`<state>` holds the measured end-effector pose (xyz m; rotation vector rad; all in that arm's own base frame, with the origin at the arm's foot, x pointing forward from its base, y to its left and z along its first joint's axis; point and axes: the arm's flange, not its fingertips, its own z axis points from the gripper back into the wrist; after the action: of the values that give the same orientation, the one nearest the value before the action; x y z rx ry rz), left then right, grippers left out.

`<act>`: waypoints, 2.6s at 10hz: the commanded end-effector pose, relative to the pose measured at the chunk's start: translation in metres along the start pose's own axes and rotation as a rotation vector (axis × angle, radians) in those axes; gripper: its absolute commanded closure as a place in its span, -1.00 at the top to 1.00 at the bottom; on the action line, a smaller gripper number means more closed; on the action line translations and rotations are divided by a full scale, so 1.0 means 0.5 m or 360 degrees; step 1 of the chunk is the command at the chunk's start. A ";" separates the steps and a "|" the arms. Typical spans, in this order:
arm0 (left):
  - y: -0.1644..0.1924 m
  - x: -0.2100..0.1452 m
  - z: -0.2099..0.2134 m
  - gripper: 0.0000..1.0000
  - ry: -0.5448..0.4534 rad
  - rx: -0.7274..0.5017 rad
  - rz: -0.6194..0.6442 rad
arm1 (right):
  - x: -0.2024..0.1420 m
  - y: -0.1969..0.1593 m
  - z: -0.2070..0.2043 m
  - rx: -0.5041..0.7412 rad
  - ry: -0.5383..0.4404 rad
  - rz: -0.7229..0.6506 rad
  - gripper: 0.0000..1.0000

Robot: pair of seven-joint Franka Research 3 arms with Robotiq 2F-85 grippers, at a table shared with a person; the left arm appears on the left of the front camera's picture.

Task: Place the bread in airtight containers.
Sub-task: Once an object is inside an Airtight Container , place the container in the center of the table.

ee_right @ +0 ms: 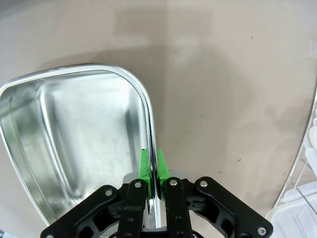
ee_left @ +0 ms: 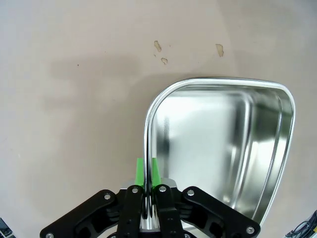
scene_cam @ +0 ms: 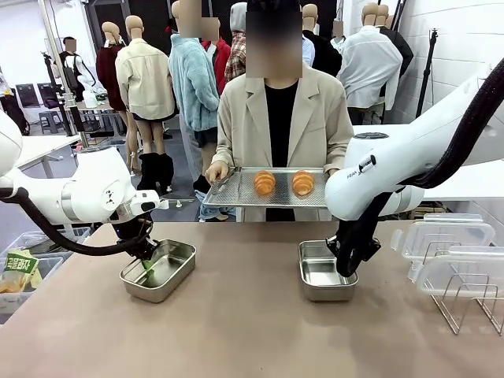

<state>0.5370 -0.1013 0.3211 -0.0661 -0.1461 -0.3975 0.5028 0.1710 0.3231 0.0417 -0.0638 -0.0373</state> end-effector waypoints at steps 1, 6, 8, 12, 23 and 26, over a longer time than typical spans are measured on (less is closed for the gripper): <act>0.003 0.002 0.001 -1.00 -0.0004 0.0002 0.0002 | -0.004 -0.005 -0.005 0.0014 -0.0030 0.0011 -1.00; -0.098 0.016 0.114 -1.00 -0.0032 0.0093 0.0142 | -0.006 -0.005 0.057 0.0042 -0.0079 -0.0029 -1.00; -0.127 0.011 0.216 -1.00 -0.0136 0.0179 0.0219 | 0.005 0.015 0.144 0.0041 -0.0111 -0.0020 -1.00; -0.143 0.013 0.321 -1.00 -0.0179 0.0093 0.0399 | 0.057 0.037 0.236 0.0026 -0.0088 -0.0069 -1.00; -0.152 -0.001 0.333 -1.00 -0.0200 0.0148 0.0313 | 0.028 0.019 0.224 0.0037 -0.0151 -0.0021 -1.00; -0.152 -0.001 0.333 -1.00 -0.0200 0.0148 0.0313 | 0.028 0.019 0.224 0.0037 -0.0151 -0.0021 -1.00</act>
<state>0.4867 -0.1579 0.4849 -0.0275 -0.2666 -0.1825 0.5124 0.1763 0.4368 0.0575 -0.1354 -0.0525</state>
